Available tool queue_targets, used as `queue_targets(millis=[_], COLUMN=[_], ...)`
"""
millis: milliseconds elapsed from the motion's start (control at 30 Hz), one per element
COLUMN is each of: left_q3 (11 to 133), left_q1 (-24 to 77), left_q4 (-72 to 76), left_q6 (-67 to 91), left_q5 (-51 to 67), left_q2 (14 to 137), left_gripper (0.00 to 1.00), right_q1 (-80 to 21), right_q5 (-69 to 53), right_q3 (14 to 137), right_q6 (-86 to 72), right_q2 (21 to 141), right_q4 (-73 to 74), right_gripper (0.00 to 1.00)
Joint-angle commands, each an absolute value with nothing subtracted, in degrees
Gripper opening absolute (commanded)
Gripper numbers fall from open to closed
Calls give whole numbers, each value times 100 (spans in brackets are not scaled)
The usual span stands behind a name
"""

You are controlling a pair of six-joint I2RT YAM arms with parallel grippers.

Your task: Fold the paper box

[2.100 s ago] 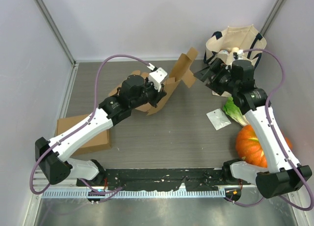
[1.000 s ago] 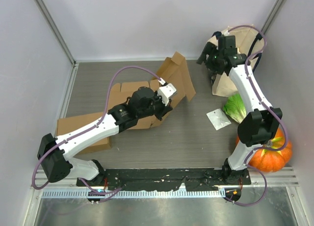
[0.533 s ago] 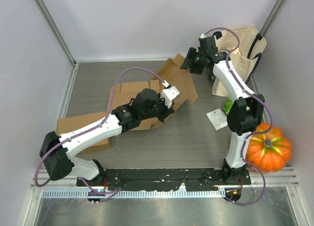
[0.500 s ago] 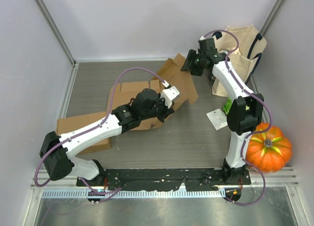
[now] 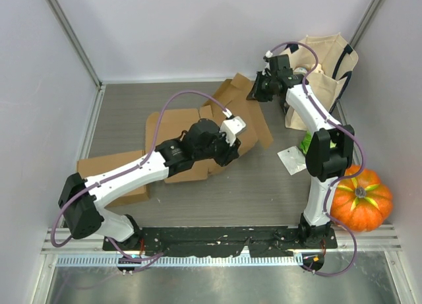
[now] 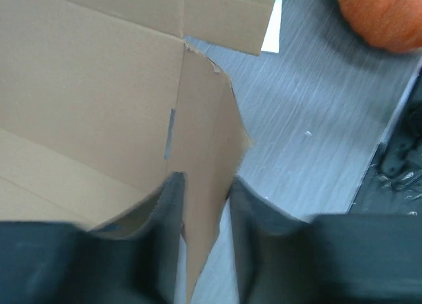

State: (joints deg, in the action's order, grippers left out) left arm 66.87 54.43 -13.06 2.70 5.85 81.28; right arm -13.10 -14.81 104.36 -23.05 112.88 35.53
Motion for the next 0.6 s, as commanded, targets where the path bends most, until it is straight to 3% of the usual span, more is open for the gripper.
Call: queue_targets(millis=[0, 67, 133, 167, 300, 467, 533, 567], left_q3=[7198, 7347, 7636, 7725, 8015, 8174, 8226, 8287], left_q1=[5476, 5449, 5423, 5388, 4679, 3632, 3209, 3130], left_q4=[-1617, -1897, -2407, -2547, -2778, -2497, -2356, -2355], left_q6=[825, 1001, 1133, 1186, 1371, 1853, 2030, 1995], left_q5=[405, 256, -164, -384, -914, -485, 328, 569], left_q2=[7788, 7498, 7270, 7034, 6364, 5951, 6011, 6107], left_gripper=[46, 59, 65, 76, 80, 77, 84, 92], right_q1=[-1327, -1318, -1327, -1327, -1318, -1318, -1327, -1327], right_q5=[-1828, -1925, -1872, -1872, -2390, -3910, -4121, -4392], right_q3=[10705, 10688, 10722, 10705, 10529, 10468, 10442, 10450], right_q6=[-1864, -1592, -1338, -927, 358, 1862, 1855, 1811], right_q2=[10890, 10785, 10523, 10390, 9634, 9019, 8921, 8904], right_q4=[3199, 3155, 3164, 3112, 2874, 3067, 2971, 2953], right_gripper=[1, 1, 1, 1, 1, 1, 1, 1])
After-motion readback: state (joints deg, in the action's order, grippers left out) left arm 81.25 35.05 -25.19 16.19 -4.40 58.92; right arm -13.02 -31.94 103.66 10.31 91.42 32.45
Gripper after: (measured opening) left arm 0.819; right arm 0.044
